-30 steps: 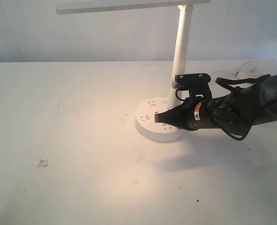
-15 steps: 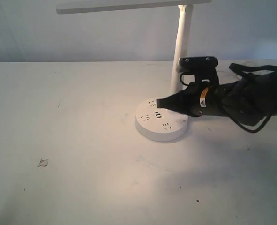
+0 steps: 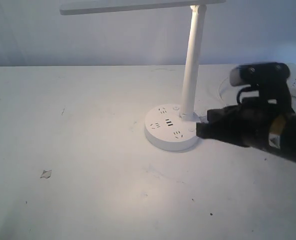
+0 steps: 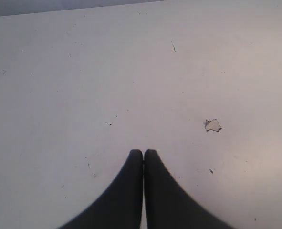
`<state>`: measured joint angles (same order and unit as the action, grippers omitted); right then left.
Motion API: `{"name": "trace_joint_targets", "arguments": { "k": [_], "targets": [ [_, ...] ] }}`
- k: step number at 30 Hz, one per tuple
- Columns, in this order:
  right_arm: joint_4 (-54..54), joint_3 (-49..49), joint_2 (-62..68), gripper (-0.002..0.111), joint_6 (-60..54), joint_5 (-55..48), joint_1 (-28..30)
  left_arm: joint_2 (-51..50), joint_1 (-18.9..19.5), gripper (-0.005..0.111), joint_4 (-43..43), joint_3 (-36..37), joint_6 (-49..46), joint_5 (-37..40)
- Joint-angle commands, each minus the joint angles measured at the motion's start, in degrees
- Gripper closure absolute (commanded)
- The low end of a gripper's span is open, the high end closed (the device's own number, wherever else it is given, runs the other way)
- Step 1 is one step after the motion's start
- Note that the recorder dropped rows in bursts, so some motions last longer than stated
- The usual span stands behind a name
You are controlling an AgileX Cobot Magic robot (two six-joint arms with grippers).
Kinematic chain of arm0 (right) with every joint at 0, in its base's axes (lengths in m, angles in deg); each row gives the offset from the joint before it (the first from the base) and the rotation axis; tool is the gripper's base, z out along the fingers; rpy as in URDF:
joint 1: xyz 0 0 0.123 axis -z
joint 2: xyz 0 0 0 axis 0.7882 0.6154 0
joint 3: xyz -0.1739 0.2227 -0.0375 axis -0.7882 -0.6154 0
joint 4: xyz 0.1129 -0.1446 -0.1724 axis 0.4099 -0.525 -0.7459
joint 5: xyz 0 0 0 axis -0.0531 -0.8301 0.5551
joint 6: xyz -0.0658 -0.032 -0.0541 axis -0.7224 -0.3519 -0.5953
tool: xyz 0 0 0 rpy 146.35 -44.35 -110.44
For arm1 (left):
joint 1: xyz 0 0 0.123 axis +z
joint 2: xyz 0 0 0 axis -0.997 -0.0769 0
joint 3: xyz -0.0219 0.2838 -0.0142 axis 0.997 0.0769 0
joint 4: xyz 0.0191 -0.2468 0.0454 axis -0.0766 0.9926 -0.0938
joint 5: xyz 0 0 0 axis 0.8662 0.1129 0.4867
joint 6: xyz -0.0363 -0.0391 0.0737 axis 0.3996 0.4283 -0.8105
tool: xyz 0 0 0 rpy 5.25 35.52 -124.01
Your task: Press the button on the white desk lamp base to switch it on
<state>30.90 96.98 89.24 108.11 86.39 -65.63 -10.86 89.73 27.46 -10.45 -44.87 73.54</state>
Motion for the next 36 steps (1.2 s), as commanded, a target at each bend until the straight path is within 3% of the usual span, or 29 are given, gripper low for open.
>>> {"name": "trace_joint_targets", "arguments": {
  "k": [1,9,11,27,31,36],
  "targets": [
    [0.8,-11.1,-10.3,0.108,-1.7,7.4,0.5,0.2,-0.3,0.107,0.0,0.2,0.1,-0.1],
    [17.1,-28.4,-32.2,0.108,-10.8,20.4,0.5,0.2,-0.3,0.107,0.0,0.2,0.1,-0.1],
    [17.3,-28.4,-37.3,0.108,-11.9,14.3,0.5,0.2,-0.3,0.107,0.0,0.2,0.1,-0.1],
    [13.0,-28.4,-73.9,0.108,-14.2,1.7,0.5,0.2,-0.3,0.107,0.0,0.2,0.1,-0.1],
    [11.9,-28.4,-73.9,0.108,-13.2,2.9,0.5,0.2,-0.3,0.107,0.0,0.2,0.1,-0.1],
    [12.0,-28.4,-73.9,0.108,-13.2,-5.7,0.5,0.2,-0.3,0.107,-0.4,0.2,0.1,0.0]
  ]
}}
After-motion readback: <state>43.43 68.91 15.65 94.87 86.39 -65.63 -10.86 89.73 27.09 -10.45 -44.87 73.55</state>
